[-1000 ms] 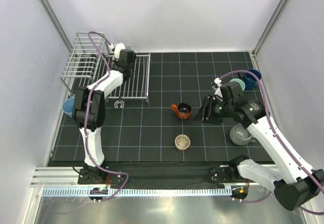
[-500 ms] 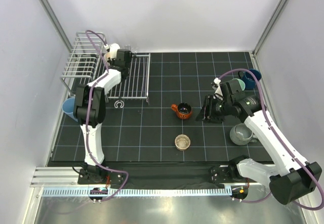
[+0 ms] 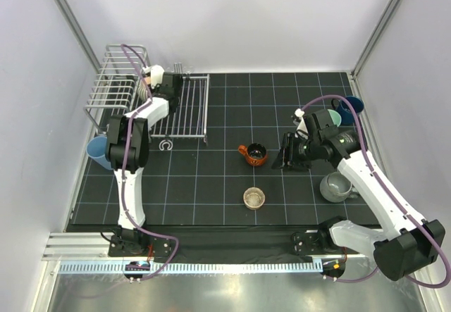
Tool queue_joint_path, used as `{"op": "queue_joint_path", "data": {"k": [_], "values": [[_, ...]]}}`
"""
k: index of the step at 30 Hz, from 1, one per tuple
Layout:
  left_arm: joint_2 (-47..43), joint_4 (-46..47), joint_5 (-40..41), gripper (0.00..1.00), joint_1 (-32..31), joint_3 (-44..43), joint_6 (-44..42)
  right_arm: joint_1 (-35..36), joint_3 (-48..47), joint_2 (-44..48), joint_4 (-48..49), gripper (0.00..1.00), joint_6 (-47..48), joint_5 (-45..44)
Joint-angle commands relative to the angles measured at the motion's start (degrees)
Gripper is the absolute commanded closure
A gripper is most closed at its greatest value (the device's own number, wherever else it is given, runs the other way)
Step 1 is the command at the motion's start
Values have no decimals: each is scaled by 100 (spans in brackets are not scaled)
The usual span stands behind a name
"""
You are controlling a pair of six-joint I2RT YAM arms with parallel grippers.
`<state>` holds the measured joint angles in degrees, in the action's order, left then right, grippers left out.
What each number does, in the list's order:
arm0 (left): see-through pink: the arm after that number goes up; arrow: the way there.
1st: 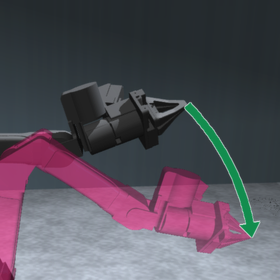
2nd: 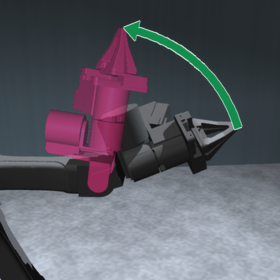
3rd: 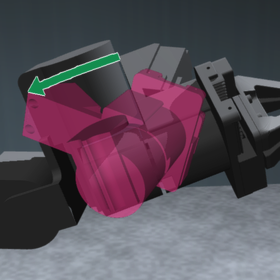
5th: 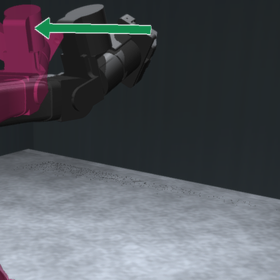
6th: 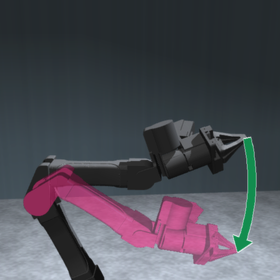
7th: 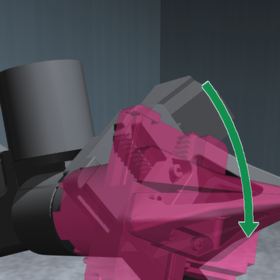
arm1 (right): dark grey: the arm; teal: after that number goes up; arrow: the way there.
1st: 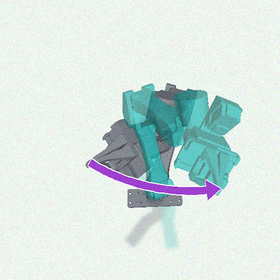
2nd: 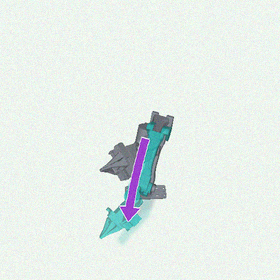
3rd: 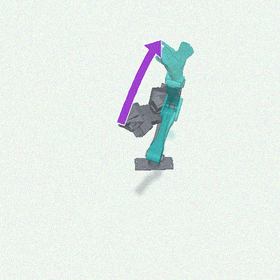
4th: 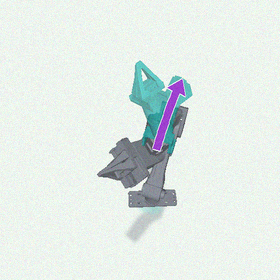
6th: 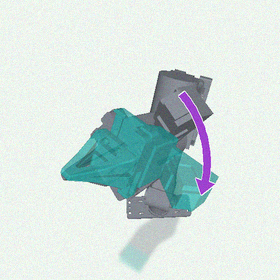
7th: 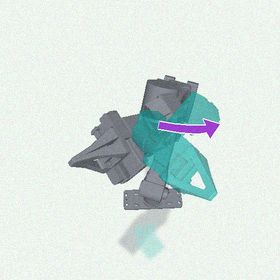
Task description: Load the cups into the dish rack
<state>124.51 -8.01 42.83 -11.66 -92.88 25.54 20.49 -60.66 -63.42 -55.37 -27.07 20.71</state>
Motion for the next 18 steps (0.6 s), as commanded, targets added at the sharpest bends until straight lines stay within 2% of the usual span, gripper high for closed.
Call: {"op": "queue_joint_path", "data": {"k": [1,9,11,12,13,18], "values": [[-59,406,630,100,129,-415,223,-28,-262,-4,53,52,97,30],[65,37,569,99,226,-600,434,-45,-279,-13,44,52,62,30],[12,2,534,88,234,-538,539,-63,-297,-21,53,52,53,38],[3,-16,534,74,234,-529,583,-71,-306,-30,44,52,53,47],[3,-8,516,69,234,-494,584,-80,-332,-30,44,52,35,47],[-14,-121,437,58,234,-503,593,-80,-341,-22,18,52,-26,100]]}}
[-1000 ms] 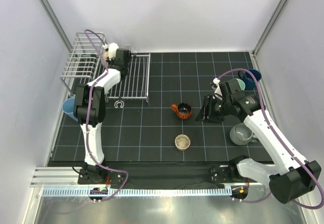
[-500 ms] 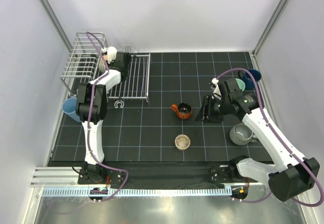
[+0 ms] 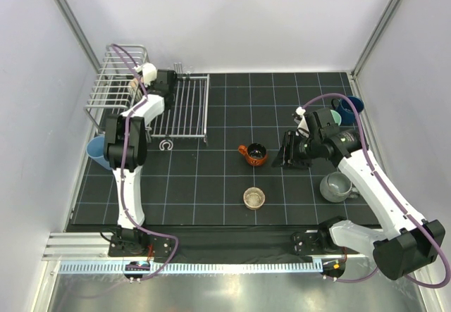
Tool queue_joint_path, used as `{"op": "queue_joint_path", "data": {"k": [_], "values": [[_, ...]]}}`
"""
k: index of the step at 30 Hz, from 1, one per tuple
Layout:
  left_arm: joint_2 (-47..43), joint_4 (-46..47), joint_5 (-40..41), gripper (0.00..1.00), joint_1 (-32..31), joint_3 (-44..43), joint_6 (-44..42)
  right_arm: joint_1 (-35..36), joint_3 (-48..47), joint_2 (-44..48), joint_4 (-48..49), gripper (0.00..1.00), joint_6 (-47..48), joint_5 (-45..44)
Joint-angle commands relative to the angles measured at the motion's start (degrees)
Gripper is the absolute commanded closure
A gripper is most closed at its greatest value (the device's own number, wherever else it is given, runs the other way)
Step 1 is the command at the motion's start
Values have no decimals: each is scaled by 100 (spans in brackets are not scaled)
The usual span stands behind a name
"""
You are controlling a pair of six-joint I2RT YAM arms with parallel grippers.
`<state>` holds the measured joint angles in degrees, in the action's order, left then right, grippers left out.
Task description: Load the cups into the dish rack
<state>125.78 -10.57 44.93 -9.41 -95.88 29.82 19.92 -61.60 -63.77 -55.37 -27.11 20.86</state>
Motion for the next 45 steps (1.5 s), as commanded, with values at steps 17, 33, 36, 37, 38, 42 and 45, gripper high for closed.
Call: {"op": "queue_joint_path", "data": {"k": [17,33,36,37,38,42,45], "values": [[-922,-585,-63,30,-684,122,410,-24,-185,453,9,51,-286,-20],[-3663,-1958,-2952,31,-1880,1201,525,-58,-1115,-3,-571,51,-672,-1970],[-4437,-1949,-4015,33,-1880,1631,428,-321,-1589,-458,-685,52,-813,-2551],[-4778,-1949,-4627,33,-1880,1720,254,-601,-1687,-583,-694,52,-865,-2569],[-4938,-2001,-4859,33,-1880,1800,182,-760,-1767,-723,-659,52,-935,-2535],[-5729,-2300,-5590,33,-1880,2213,-64,-1543,-2293,-1409,-589,53,-1138,-2726],[-6318,-2432,-5819,32,-1880,2582,-170,-1922,-2775,-2033,-378,53,-1077,-2956]]}}
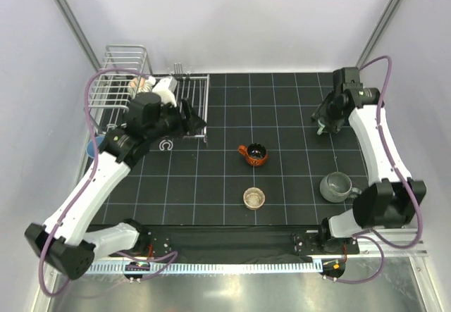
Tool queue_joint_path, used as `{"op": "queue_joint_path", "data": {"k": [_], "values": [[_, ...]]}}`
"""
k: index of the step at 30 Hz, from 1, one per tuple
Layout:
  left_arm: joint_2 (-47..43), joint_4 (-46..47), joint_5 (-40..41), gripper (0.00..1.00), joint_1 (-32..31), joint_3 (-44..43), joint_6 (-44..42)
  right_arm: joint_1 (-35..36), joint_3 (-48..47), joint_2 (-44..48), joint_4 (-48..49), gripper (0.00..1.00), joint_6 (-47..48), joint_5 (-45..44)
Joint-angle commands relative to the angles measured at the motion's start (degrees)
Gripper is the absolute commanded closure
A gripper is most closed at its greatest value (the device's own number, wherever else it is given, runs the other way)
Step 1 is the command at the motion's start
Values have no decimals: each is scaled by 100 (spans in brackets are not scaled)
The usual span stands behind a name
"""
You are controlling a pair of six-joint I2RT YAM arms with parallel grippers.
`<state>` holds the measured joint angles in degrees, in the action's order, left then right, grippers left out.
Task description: Load the cups into the dish rack
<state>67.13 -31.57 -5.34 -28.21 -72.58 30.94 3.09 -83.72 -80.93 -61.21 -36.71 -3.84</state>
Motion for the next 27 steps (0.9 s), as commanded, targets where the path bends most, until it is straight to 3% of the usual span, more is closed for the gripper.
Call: {"op": "queue_joint_path", "data": {"k": [1,6,10,16,22,27], "values": [[-569,-349,-819,32,-1,435,-290,-456,-758,-493,206,53,-91,-547],[-1228,-411,-1029,31,-1,929,-237,-740,-2643,-2144,-170,49,541,-997],[-1370,-542,-925,30,8,1061,-272,-644,-3528,-2990,-646,47,428,-182],[-1089,-780,-758,30,8,710,-299,349,-2633,-2534,-321,44,147,225],[-781,-947,-757,30,17,578,-176,1367,-999,-1929,126,40,-55,823],[-719,-1088,-819,31,17,552,-71,1633,-31,-1664,487,40,-126,1007]]}}
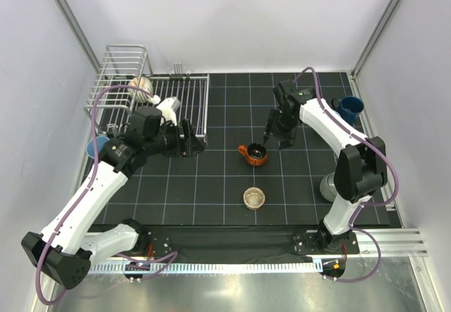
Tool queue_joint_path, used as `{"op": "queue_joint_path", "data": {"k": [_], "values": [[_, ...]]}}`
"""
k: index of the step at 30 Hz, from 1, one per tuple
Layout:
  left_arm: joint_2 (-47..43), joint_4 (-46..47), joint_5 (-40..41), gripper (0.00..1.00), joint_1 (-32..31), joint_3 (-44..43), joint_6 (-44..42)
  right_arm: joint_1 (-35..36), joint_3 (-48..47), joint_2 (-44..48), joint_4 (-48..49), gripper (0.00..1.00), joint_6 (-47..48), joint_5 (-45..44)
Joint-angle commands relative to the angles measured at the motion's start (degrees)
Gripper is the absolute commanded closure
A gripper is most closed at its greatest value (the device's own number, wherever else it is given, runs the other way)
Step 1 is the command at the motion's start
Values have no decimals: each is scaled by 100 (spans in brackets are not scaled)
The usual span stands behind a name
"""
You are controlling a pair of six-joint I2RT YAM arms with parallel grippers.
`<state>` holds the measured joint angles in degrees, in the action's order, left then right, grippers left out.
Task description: Load the cups into the dish rack
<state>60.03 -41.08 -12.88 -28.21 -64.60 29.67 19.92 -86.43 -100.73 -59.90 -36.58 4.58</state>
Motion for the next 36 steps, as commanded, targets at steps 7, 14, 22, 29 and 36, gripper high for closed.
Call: {"op": "queue_joint_path", "data": {"k": [7,14,22,29,36], "values": [[70,-278,-144,28,17,-351,109,-216,50,326,269,39,238,-395],[-26,-243,-232,27,26,-299,92,-1463,-1348,-210,31,39,581,-1002],[-141,-260,-258,27,34,-167,56,-2308,-3642,-1800,-460,32,924,-1504],[-106,-313,-241,27,43,-193,-14,-2326,-3733,-2329,-586,32,845,-1926],[44,-409,-258,27,61,-255,-40,-2335,-3204,-2574,-154,32,1030,-2110]]}}
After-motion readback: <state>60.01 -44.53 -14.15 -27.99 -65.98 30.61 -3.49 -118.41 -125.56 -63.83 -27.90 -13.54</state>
